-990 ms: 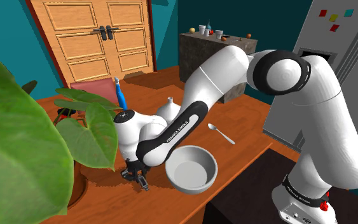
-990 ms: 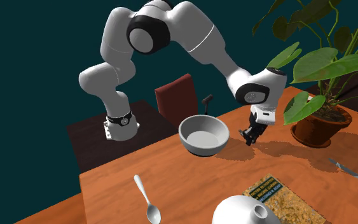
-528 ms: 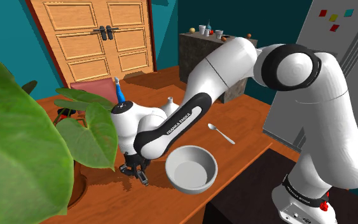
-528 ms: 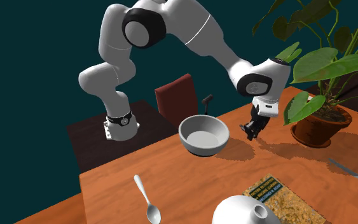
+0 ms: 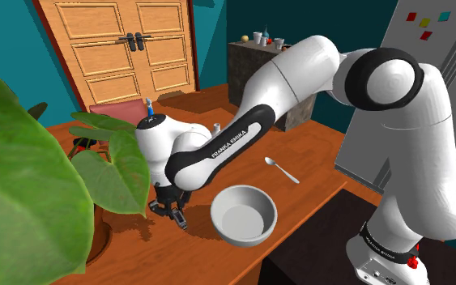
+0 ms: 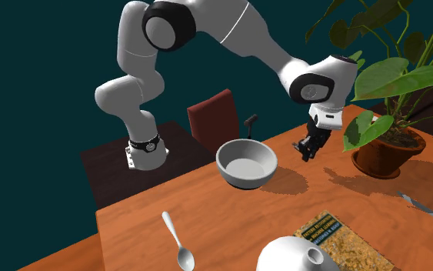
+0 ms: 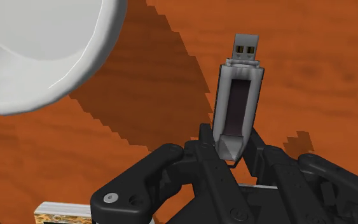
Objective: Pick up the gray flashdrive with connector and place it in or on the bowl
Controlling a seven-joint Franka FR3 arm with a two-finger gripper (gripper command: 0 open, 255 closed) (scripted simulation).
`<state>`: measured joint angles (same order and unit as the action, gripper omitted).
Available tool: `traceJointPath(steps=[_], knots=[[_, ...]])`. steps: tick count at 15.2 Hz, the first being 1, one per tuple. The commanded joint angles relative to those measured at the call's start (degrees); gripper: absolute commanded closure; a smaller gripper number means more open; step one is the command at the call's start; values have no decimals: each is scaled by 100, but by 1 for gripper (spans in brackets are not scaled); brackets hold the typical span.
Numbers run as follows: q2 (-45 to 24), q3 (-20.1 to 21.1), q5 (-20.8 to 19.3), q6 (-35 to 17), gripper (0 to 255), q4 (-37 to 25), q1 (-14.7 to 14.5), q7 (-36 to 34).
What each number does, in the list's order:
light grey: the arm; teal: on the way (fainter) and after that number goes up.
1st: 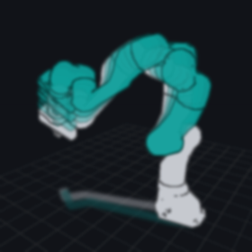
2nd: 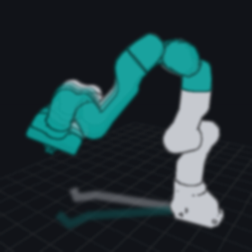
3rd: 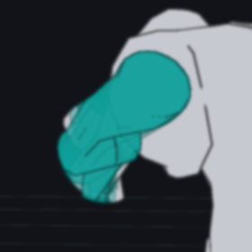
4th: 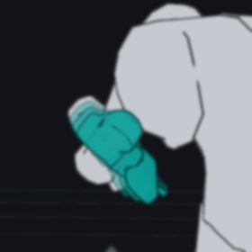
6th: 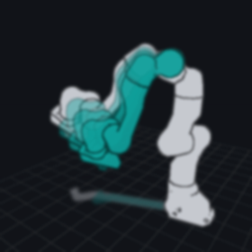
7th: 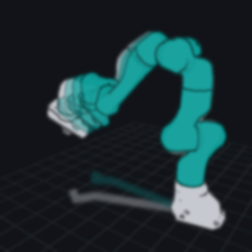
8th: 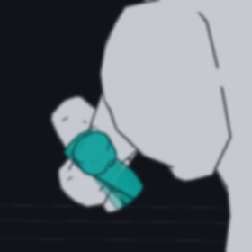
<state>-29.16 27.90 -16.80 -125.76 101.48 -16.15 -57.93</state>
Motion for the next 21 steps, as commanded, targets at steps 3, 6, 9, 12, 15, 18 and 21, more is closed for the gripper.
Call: traceJointPath(steps=[3,6,9,12,15,18,21], knots=[[179,63,108,228,255,-64,52,74],[296,105,181,405,255,-137,78,120],[404,142,250,587,255,-223,100,164],[504,175,314,773,255,-321,119,205],[790,224,445,749,255,-43,249,300],[1509,312,792,452,255,873,590,591],[2232,348,1203,226,255,1702,862,974]])
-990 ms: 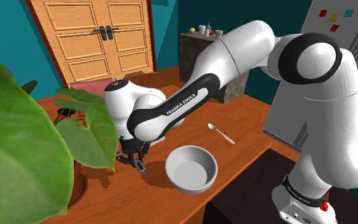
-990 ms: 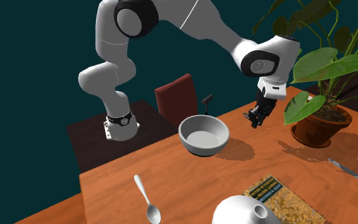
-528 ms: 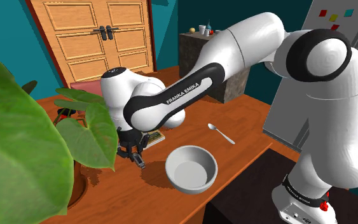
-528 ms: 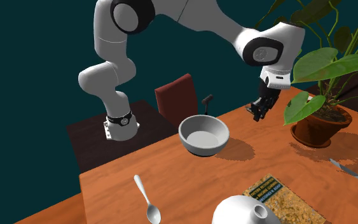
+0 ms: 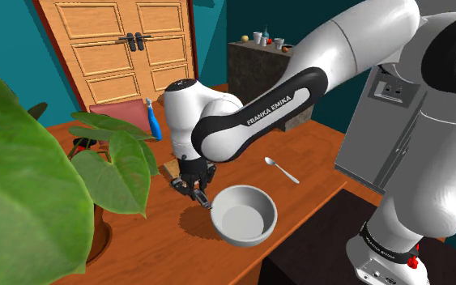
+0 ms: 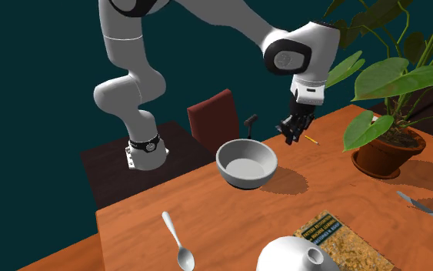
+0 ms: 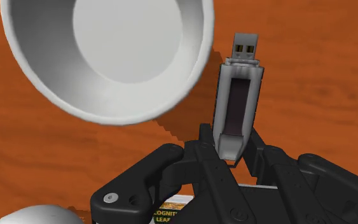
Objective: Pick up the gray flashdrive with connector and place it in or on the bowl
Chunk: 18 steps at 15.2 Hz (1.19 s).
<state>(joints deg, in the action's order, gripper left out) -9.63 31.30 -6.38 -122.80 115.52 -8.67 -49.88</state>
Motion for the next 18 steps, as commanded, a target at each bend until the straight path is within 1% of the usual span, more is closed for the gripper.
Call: traceJointPath(steps=[1,5,9,18], knots=[[521,1,310,-128,255,559,184,315],[1487,-121,904,-268,255,1527,346,946],[2464,-414,1410,-262,255,2428,331,1594],[1983,-303,1232,-1045,255,2761,370,1436]])
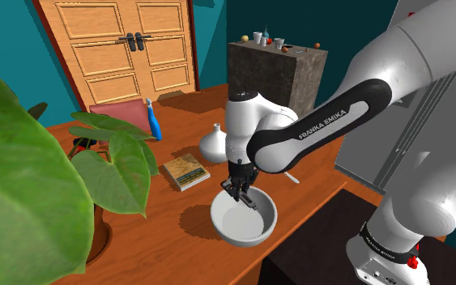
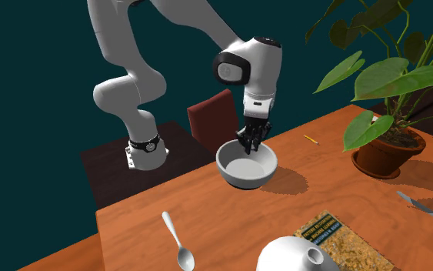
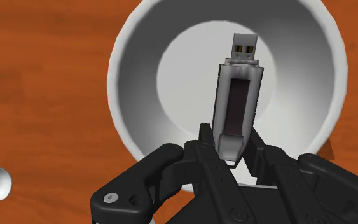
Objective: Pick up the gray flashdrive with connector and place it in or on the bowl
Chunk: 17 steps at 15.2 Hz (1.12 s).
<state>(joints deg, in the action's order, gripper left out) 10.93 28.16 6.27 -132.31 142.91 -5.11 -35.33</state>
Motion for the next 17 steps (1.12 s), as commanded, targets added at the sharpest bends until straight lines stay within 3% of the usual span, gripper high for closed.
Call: traceJointPath(steps=[1,7,14,15,17], knots=[[-135,24,-62,-181,255,53,21,-43],[-518,87,-275,-679,255,201,69,-209],[-518,86,-276,-679,255,201,68,-209],[-518,86,-276,-679,0,200,68,-209],[-518,86,-276,-679,0,200,68,-209]])
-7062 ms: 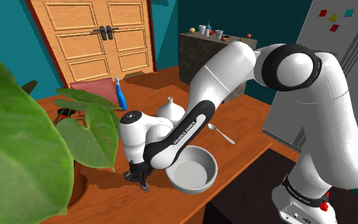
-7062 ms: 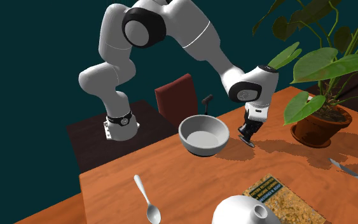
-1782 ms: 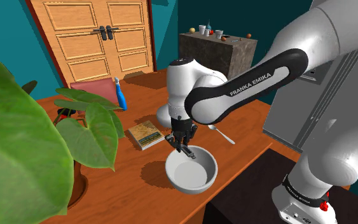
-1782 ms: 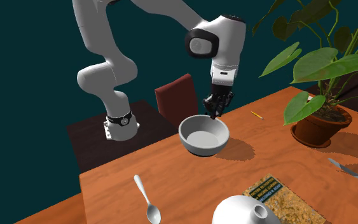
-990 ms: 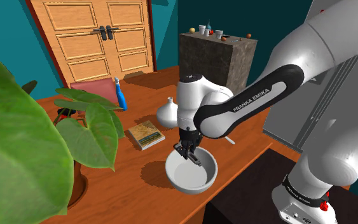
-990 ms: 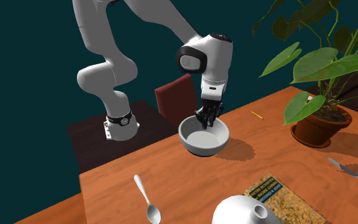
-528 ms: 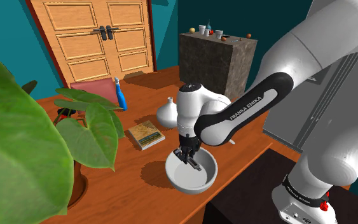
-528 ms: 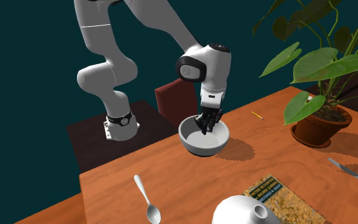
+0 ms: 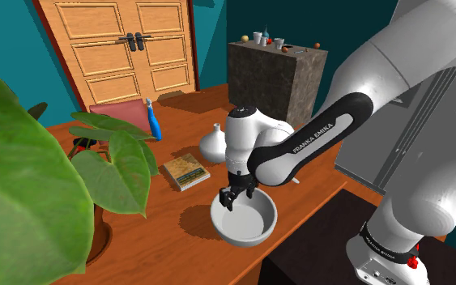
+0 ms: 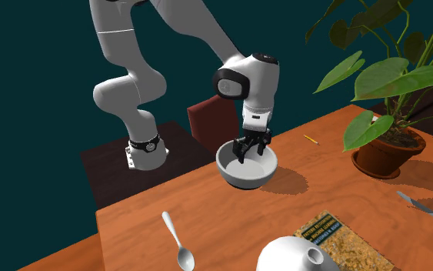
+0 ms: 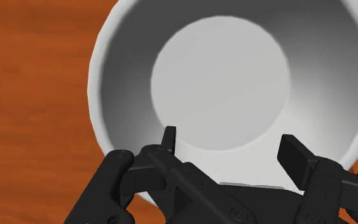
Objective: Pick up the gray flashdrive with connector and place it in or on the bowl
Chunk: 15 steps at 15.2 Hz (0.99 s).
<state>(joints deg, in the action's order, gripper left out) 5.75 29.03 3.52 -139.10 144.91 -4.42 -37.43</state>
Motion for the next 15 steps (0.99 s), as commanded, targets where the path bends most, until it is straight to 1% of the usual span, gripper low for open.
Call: traceJointPath(steps=[1,3,7,15], knots=[[0,0,0,0,0,0,0,0],[0,0,0,0,0,0,0,0],[600,-97,310,834,0,-283,-64,242],[600,-100,309,834,0,-283,-67,241]])
